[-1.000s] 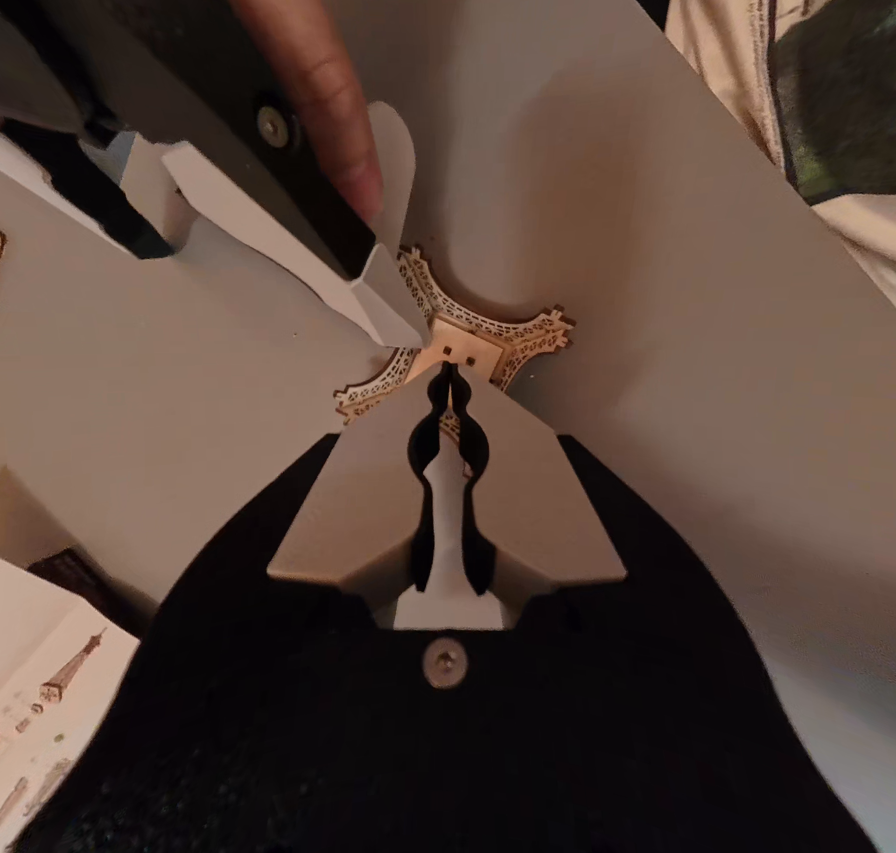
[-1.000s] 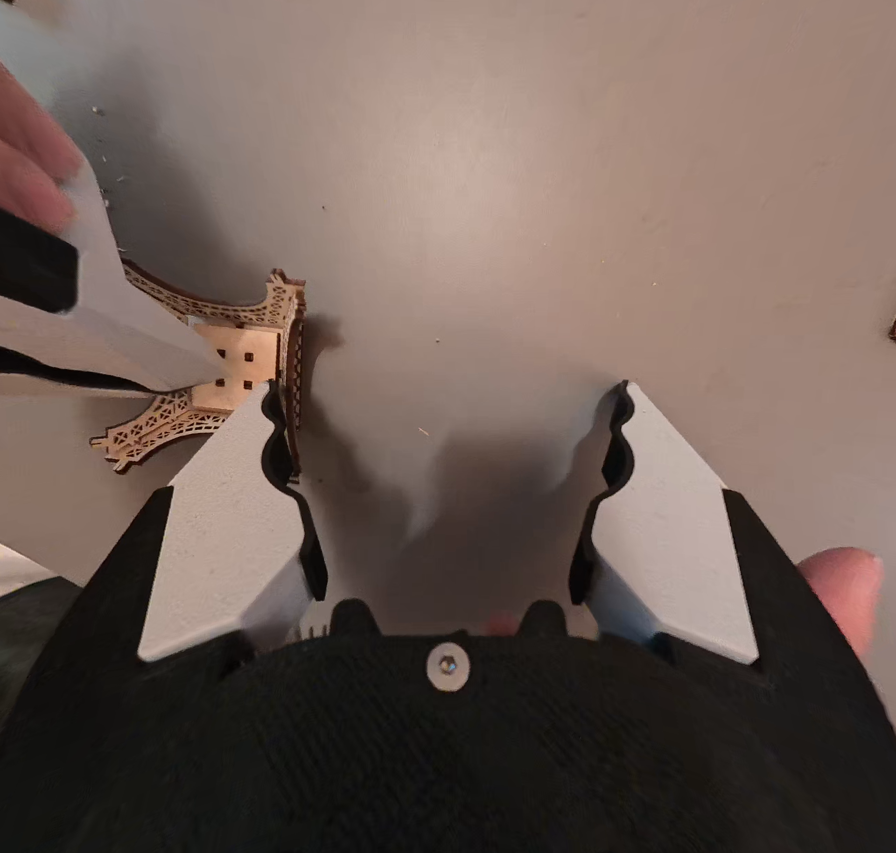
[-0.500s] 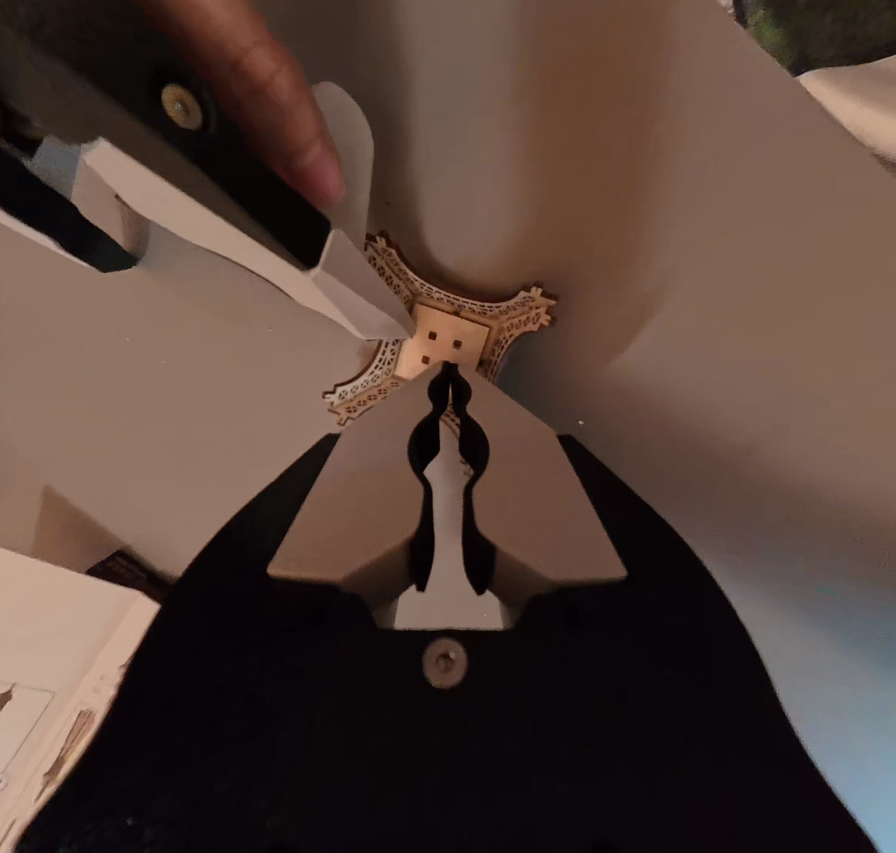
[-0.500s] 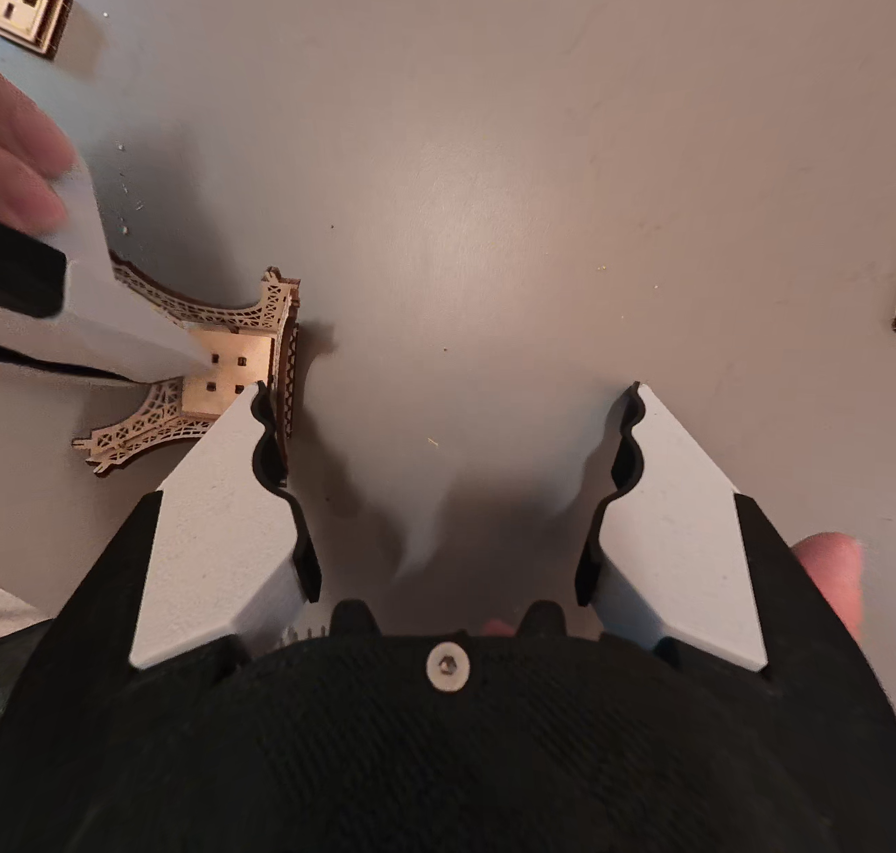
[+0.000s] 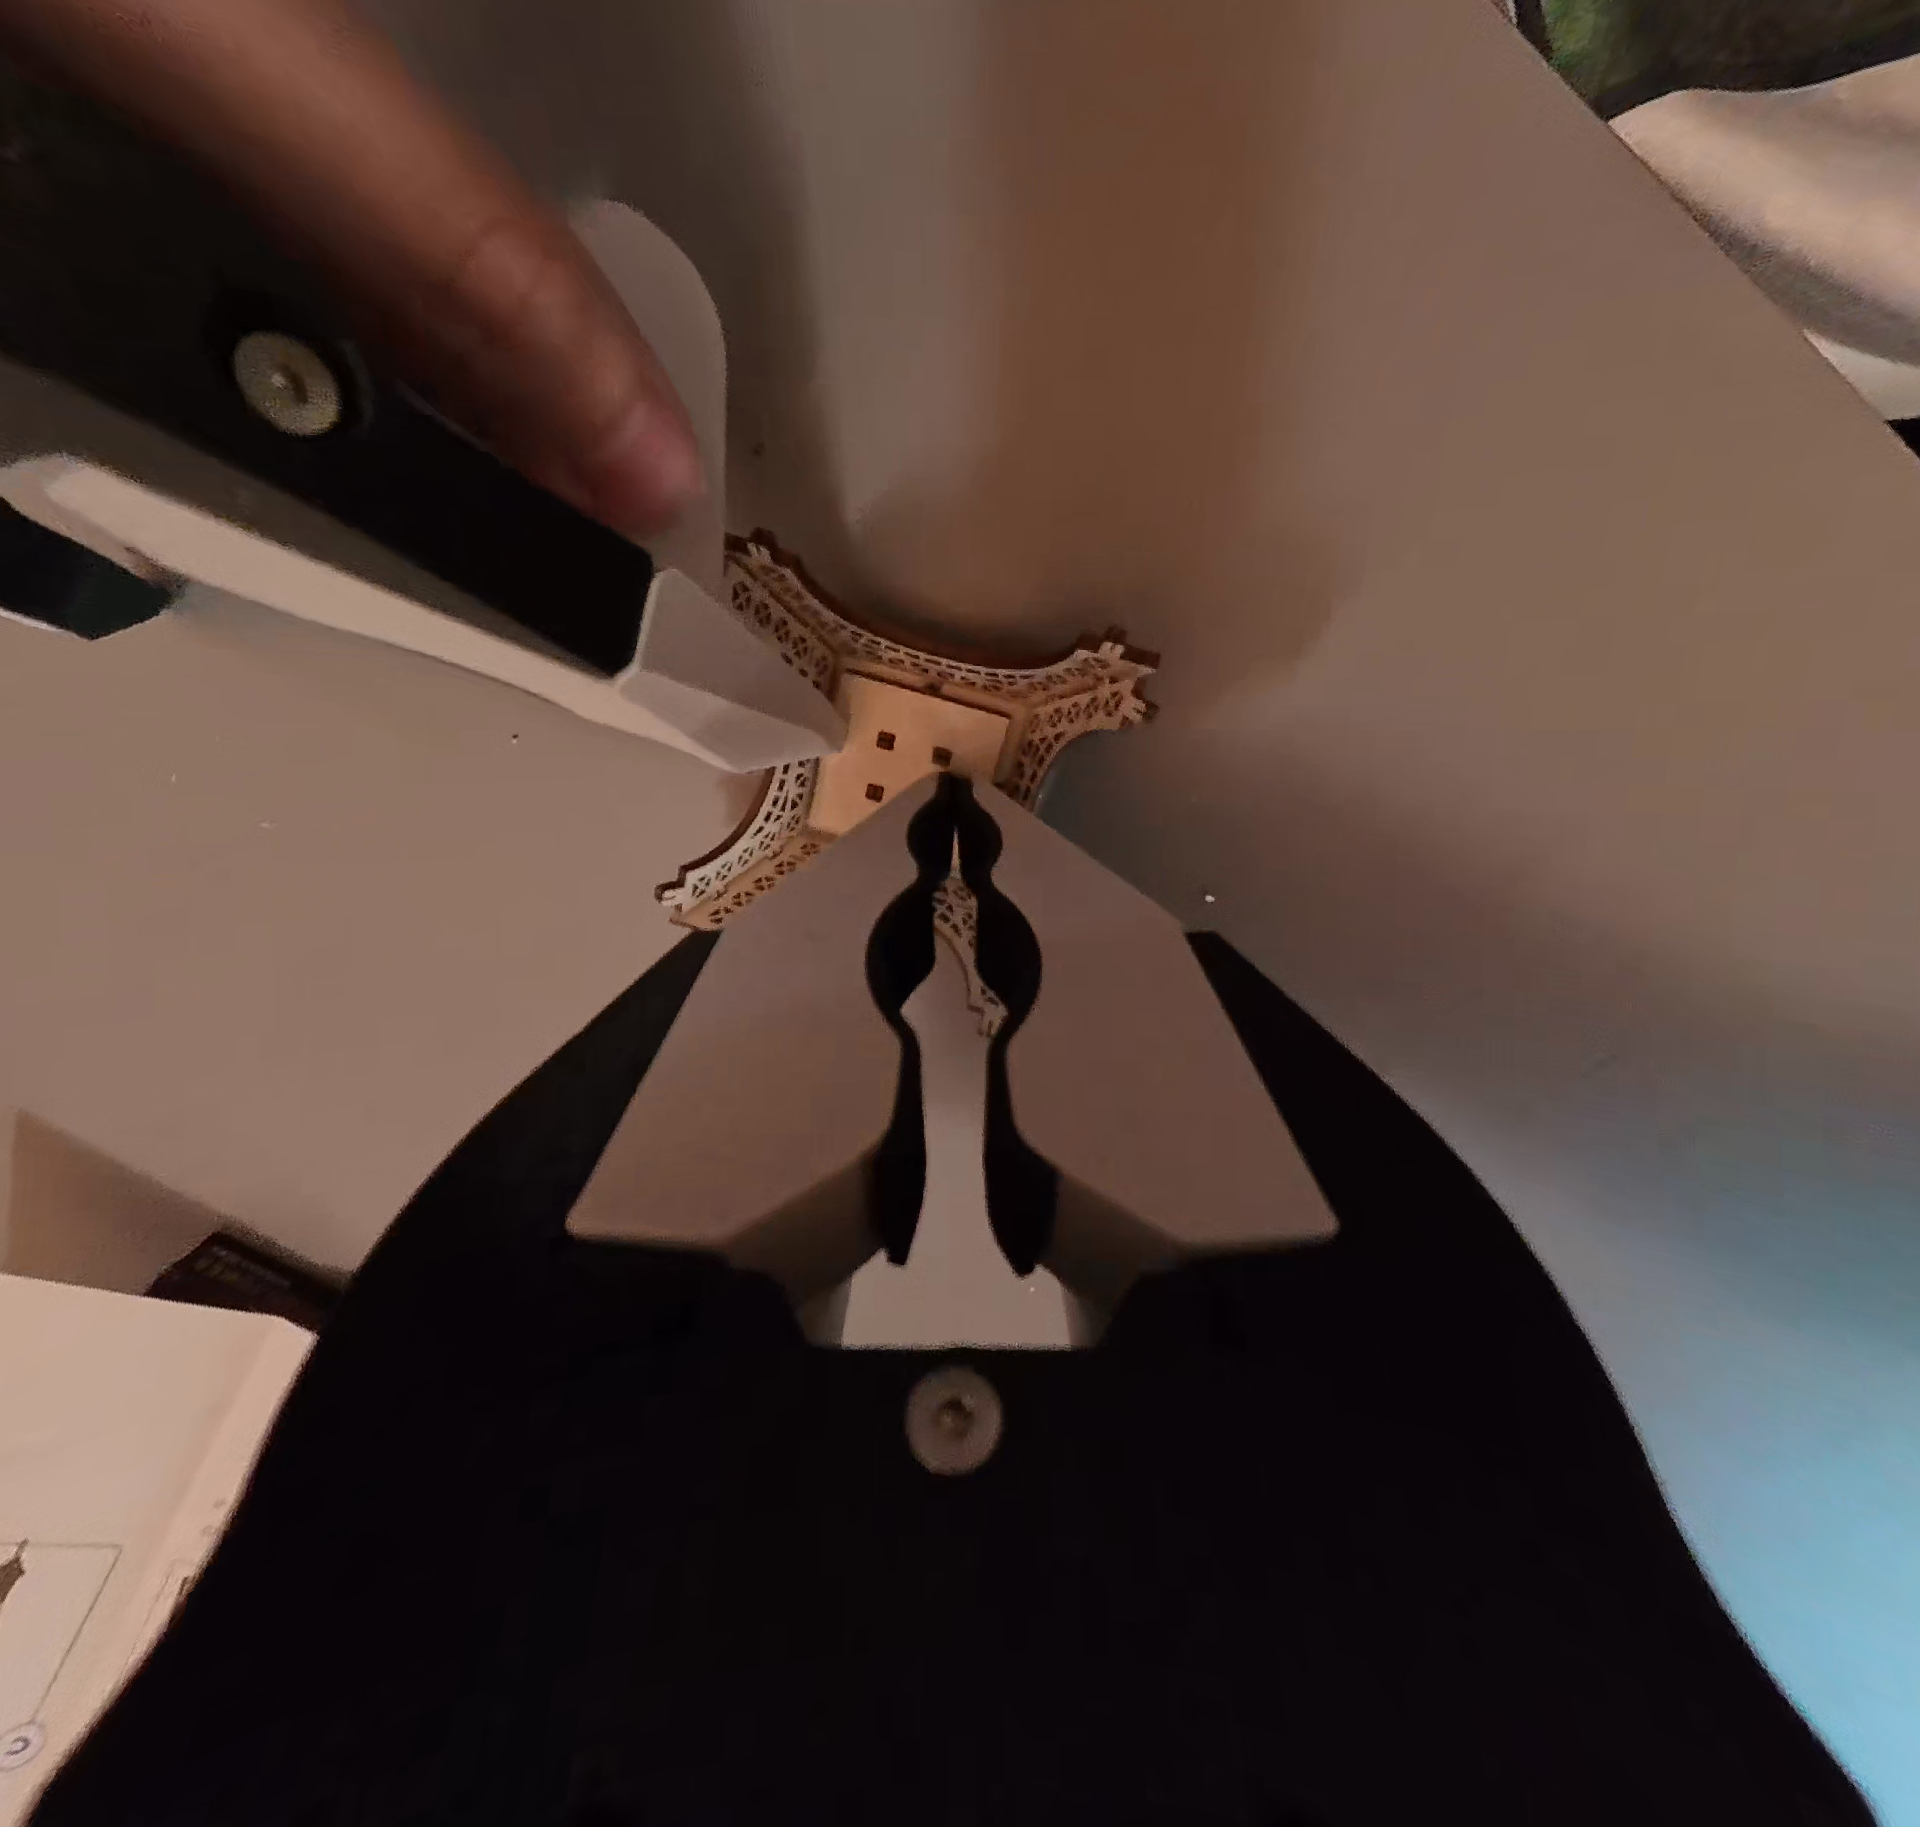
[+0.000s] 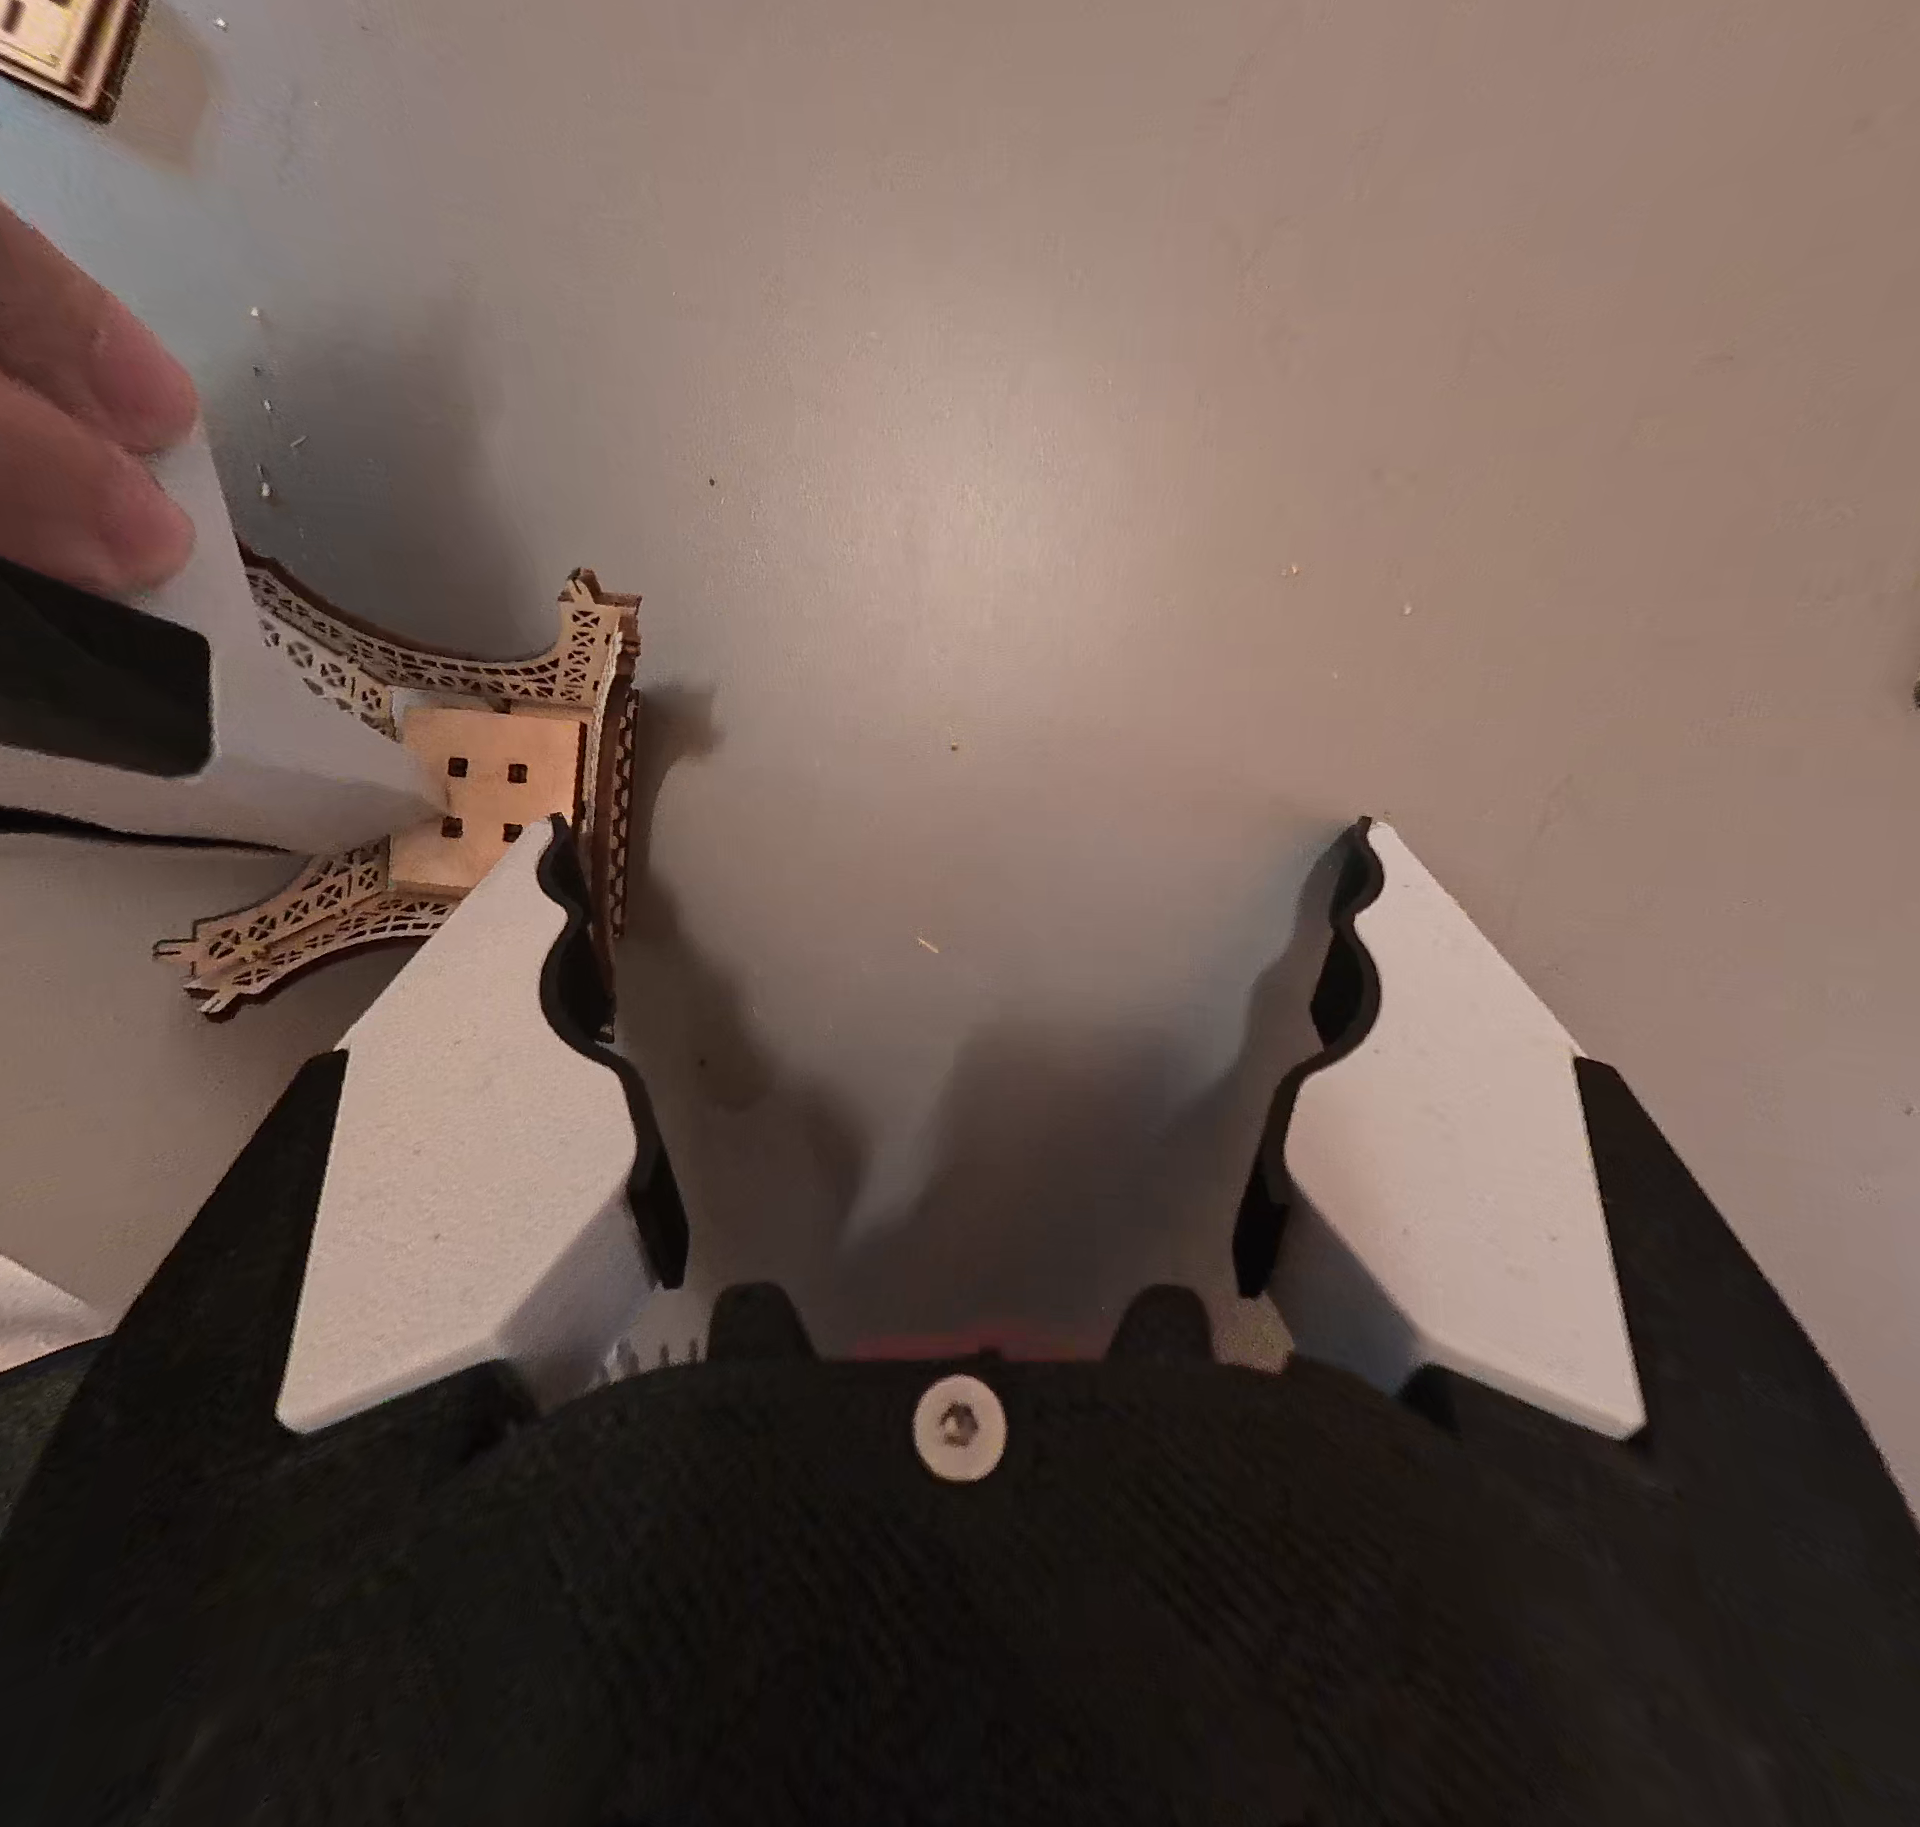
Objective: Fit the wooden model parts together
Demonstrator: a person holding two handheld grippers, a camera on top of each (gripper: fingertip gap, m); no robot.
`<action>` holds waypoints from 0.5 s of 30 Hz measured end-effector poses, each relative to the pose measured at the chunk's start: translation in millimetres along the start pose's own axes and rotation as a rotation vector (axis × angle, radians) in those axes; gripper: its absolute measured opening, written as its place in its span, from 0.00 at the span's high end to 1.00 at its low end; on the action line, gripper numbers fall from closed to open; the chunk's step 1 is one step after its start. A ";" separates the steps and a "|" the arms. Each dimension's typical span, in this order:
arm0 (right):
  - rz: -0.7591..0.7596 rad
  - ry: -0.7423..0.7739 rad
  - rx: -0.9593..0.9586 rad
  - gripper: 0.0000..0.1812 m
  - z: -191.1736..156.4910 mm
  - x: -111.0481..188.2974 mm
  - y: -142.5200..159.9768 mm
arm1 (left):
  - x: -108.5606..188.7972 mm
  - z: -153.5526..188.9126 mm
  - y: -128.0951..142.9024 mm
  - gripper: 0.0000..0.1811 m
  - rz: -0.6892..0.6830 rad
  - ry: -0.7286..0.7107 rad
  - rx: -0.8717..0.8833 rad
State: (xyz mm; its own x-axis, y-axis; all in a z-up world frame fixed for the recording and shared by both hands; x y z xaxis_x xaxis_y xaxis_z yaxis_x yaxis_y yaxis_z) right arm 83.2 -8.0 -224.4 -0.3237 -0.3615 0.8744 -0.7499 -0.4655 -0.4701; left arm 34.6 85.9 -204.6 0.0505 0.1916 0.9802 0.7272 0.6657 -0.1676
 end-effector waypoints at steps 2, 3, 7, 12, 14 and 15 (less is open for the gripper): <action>-0.025 0.002 0.000 0.24 -0.1 -0.2 -0.8 | -0.1 0.0 -1.0 1.00 -0.019 0.002 -0.013; -0.037 0.003 0.000 0.24 -0.1 -0.2 -1.0 | -0.1 0.0 -1.7 1.00 -0.033 0.004 -0.021; -0.065 0.005 -0.002 0.24 -0.5 -0.4 -1.6 | -0.6 -0.3 -4.7 1.00 -0.088 0.012 -0.035; -0.034 0.003 -0.005 0.23 -0.6 -0.4 -0.2 | -1.3 -0.4 -8.0 1.00 -0.138 0.013 -0.034; -0.023 0.003 -0.005 0.23 -0.7 -0.4 0.3 | -1.6 -1.5 -8.6 1.00 -0.137 0.030 -0.021; -0.020 0.003 -0.005 0.23 -0.8 -0.4 0.4 | -1.7 -2.0 -8.9 1.00 -0.136 0.039 -0.019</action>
State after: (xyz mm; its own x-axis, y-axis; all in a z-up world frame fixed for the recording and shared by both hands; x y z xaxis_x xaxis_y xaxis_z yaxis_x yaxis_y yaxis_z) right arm 82.5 -7.4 -224.9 -0.3097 -0.3499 0.8841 -0.7590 -0.4690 -0.4516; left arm 29.4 78.3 -204.6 -0.0234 0.0723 0.9971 0.7420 0.6697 -0.0312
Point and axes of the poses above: each gripper's, where its closed fingertips meet, x back along the fingers, y out of its underside, z = x × y across the jaws, the point moved 5 cm from there along x, back along the fingers, and after that the axes turned 6 degrees about -x, right-handed, at the moved point
